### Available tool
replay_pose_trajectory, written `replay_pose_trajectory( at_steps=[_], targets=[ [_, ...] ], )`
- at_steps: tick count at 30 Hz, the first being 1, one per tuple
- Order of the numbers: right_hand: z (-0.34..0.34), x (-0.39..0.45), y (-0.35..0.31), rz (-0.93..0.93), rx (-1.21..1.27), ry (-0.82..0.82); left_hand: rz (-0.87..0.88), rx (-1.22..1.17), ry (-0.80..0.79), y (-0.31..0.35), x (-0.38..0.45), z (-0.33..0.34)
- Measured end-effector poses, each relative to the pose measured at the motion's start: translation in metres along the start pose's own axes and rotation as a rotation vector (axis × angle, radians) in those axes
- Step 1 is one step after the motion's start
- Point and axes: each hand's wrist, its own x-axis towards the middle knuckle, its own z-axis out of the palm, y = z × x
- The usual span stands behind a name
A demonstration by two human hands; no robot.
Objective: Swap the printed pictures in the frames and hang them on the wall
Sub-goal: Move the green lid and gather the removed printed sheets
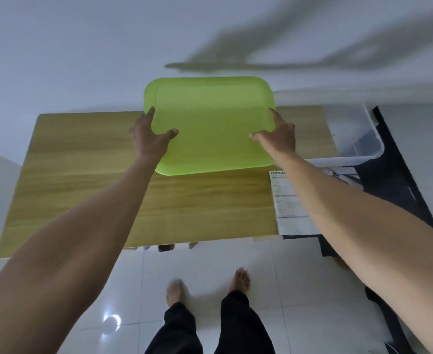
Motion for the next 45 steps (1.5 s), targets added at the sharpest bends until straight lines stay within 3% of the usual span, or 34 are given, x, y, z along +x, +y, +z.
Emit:
replay_pose_trajectory(
  at_steps=[6, 12, 24, 31, 39, 45],
  targets=[
    [0.093, -0.051, -0.020, -0.026, -0.135, -0.079, -0.079, 0.013, 0.005, -0.087, -0.001, -0.076],
    [0.150, -0.084, 0.002, -0.003, -0.201, -0.126, -0.138, 0.065, -0.037, -0.154, -0.024, -0.092],
    [0.177, -0.098, 0.015, 0.039, -0.345, -0.125, -0.223, 0.236, -0.067, -0.183, -0.036, -0.079],
    [0.136, -0.105, 0.002, 0.030, -0.269, -0.108, -0.303, 0.219, -0.058, -0.144, -0.036, -0.073],
    [0.038, -0.104, -0.019, -0.021, -0.144, 0.086, -0.163, 0.124, -0.151, -0.039, -0.050, -0.037],
    [-0.041, -0.111, 0.019, -0.005, -0.105, 0.281, -0.050, 0.117, -0.302, 0.029, -0.093, 0.022]
  ],
)
